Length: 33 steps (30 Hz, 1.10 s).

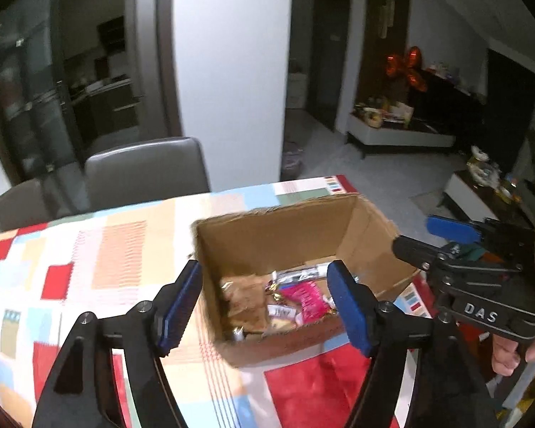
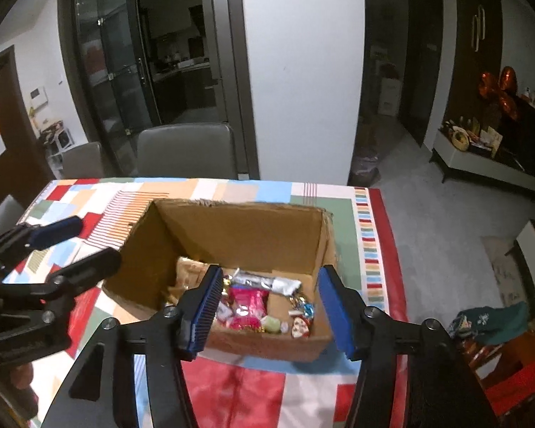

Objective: Organize snacks

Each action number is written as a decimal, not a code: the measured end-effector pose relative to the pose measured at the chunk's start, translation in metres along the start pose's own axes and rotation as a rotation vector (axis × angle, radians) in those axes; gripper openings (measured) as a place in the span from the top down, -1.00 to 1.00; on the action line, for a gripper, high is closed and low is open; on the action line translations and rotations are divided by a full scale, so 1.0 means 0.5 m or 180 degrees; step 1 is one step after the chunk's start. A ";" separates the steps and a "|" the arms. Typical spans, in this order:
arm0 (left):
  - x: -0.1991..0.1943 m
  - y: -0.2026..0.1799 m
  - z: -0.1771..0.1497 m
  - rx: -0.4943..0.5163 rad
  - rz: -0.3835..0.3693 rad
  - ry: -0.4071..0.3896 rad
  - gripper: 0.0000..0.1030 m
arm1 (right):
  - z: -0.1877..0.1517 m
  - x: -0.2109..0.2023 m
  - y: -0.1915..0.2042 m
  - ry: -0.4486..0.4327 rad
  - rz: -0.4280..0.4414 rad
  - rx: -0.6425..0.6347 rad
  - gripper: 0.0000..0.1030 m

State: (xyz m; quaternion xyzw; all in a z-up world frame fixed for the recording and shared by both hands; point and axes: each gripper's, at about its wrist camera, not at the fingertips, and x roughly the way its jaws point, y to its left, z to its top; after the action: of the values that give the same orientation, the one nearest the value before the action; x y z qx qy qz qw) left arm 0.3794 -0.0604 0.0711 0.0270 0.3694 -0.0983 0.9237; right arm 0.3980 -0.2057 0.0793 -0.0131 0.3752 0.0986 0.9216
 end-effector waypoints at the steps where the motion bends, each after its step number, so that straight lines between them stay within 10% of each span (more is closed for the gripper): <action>1: -0.007 -0.002 -0.007 -0.0012 0.0040 0.0019 -0.39 | -0.003 -0.004 0.001 -0.0002 -0.0013 -0.0021 -0.21; 33: -0.341 -0.080 -0.280 0.0022 0.0400 -0.1072 -1.00 | -0.289 -0.334 0.069 -0.0932 -0.0075 0.0037 -0.62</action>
State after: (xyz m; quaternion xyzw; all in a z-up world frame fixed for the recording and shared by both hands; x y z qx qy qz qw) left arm 0.1558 -0.0548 0.0876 0.0363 0.2068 -0.0448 0.9767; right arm 0.1753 -0.2145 0.0932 0.0024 0.2372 0.0865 0.9676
